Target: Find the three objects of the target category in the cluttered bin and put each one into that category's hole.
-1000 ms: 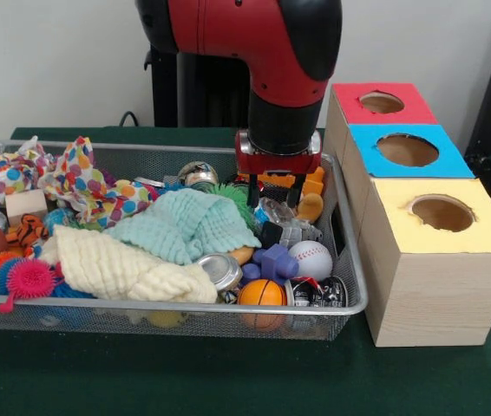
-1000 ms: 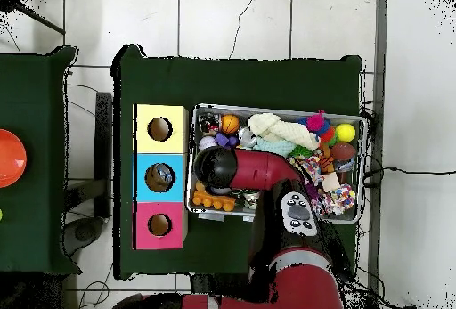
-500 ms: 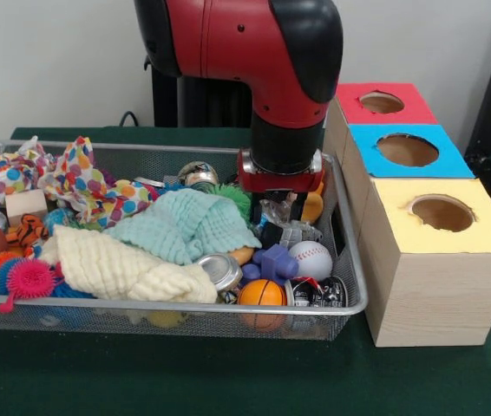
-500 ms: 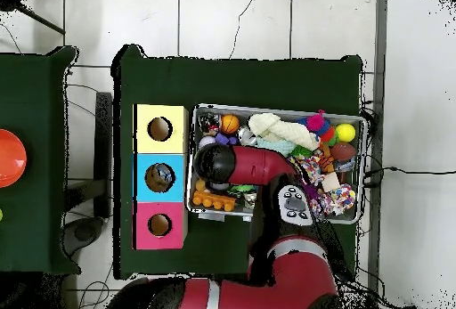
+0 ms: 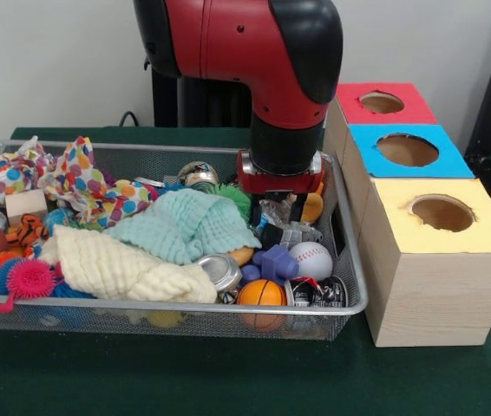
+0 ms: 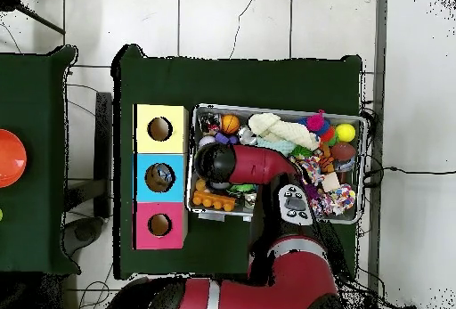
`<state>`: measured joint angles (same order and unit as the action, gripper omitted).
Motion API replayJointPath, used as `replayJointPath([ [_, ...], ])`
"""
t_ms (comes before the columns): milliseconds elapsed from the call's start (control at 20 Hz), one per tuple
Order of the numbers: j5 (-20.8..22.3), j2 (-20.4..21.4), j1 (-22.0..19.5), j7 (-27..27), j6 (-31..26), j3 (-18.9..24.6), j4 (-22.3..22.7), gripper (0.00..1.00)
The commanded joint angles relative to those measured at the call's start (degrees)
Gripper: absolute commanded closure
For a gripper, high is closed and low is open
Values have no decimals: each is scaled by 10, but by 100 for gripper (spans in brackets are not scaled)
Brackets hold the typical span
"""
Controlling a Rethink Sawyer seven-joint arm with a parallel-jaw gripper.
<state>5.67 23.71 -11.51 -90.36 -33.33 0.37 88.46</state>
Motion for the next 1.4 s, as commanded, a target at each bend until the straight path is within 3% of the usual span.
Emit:
replayJointPath([
  [50,30,-11,-20,-8,5,33,-34,0],
  [750,55,-2,-46,29,-18,37,-42,0],
  [1400,62,-20,-38,-9,11,42,-40,0],
])
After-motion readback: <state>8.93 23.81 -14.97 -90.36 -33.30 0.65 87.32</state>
